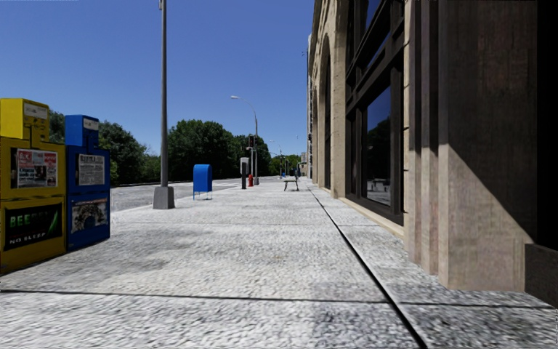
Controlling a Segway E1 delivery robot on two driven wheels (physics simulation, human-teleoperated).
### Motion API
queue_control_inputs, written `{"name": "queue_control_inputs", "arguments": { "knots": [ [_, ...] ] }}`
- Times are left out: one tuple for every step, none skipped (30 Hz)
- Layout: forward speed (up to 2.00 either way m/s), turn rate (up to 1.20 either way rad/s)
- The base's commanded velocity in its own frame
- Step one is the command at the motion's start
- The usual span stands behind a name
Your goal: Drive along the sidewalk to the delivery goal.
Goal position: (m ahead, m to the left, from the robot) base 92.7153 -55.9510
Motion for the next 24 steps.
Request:
{"name": "queue_control_inputs", "arguments": {
  "knots": [
    [2.00, 0.00],
    [2.00, 0.00],
    [2.00, 0.00],
    [2.00, 0.00],
    [2.00, 0.00],
    [2.00, 0.00],
    [2.00, 0.00],
    [2.00, 0.00],
    [2.00, 0.00],
    [2.00, 0.00],
    [2.00, 0.00],
    [2.00, 0.00],
    [2.00, 0.00],
    [2.00, 0.00],
    [2.00, 0.00],
    [2.00, 0.00],
    [2.00, 0.00],
    [2.00, 0.00],
    [2.00, 0.00],
    [2.00, 0.00],
    [2.00, 0.00],
    [2.00, 0.00],
    [2.00, 0.00],
    [2.00, 0.00]
  ]
}}
